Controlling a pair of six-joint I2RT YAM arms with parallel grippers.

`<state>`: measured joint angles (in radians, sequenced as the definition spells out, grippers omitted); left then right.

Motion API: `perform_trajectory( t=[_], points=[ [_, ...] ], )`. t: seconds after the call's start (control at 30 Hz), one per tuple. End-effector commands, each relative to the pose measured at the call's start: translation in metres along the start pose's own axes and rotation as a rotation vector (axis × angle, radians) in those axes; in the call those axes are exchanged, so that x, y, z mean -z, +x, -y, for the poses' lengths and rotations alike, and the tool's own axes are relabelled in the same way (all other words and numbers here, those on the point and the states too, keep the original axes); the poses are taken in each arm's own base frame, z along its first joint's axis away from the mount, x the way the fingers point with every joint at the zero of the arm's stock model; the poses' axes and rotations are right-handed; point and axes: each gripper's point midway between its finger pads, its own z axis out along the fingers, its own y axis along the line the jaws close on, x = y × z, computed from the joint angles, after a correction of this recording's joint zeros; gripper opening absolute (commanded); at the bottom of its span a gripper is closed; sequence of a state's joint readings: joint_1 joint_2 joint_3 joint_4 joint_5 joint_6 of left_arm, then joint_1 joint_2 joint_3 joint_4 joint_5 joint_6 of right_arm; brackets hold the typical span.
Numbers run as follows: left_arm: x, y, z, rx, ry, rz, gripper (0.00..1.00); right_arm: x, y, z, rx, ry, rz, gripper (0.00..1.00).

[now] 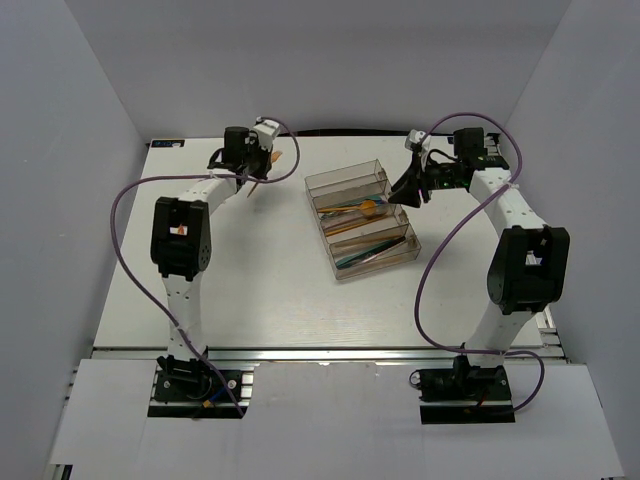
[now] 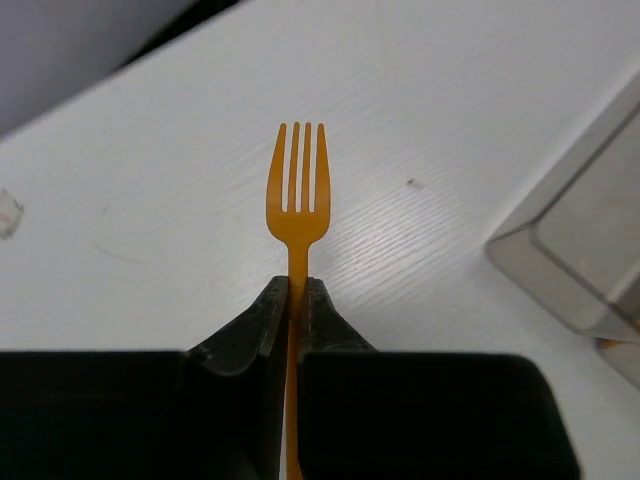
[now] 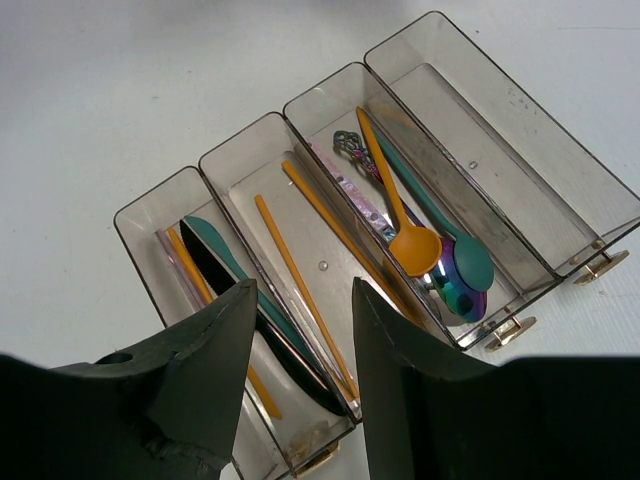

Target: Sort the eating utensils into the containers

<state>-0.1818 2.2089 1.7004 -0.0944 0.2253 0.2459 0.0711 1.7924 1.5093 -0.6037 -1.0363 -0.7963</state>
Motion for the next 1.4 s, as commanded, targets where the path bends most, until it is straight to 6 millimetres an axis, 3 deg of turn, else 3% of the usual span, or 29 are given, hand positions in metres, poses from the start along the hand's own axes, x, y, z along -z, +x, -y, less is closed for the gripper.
perform_trajectory(
  t=[0.0, 0.1, 0.13, 0.2, 0.23, 0.37, 0.57, 1.0, 1.23, 1.37],
  points=[
    [0.046, -0.098, 0.027, -0.117, 0.127, 0.271, 0.0, 0.006, -0.02, -0.001, 0.043, -0.006, 0.043, 0.49],
    [0.047, -0.11, 0.063, -0.114, 0.283, 0.333, 0.0, 0.007, -0.021, -0.002, 0.048, -0.006, 0.045, 0.49],
    [0.048, -0.122, 0.075, -0.133, 0.335, 0.371, 0.0, 0.006, -0.02, -0.002, 0.045, -0.008, 0.046, 0.49],
    [0.034, -0.121, 0.101, -0.126, 0.413, 0.373, 0.0, 0.007, -0.021, -0.003, 0.048, -0.009, 0.049, 0.49],
    [0.032, -0.138, 0.108, -0.14, 0.427, 0.407, 0.0, 0.007, -0.021, -0.003, 0.046, -0.01, 0.048, 0.49],
    [0.012, -0.16, 0.151, -0.145, 0.518, 0.46, 0.0, 0.009, -0.021, -0.004, 0.052, -0.002, 0.049, 0.49],
    [-0.015, -0.165, 0.189, -0.184, 0.579, 0.51, 0.0, 0.018, -0.019, -0.003, 0.044, 0.016, 0.053, 0.49],
    [-0.031, -0.123, 0.203, -0.216, 0.588, 0.417, 0.0, 0.024, -0.015, 0.002, 0.024, 0.026, 0.064, 0.49],
    [-0.024, -0.111, 0.207, -0.214, 0.579, 0.384, 0.25, 0.024, -0.015, 0.004, 0.022, 0.029, 0.064, 0.49],
    [-0.016, -0.124, 0.202, -0.192, 0.553, 0.4, 0.39, 0.026, -0.016, 0.001, 0.023, 0.03, 0.065, 0.49]
  ],
)
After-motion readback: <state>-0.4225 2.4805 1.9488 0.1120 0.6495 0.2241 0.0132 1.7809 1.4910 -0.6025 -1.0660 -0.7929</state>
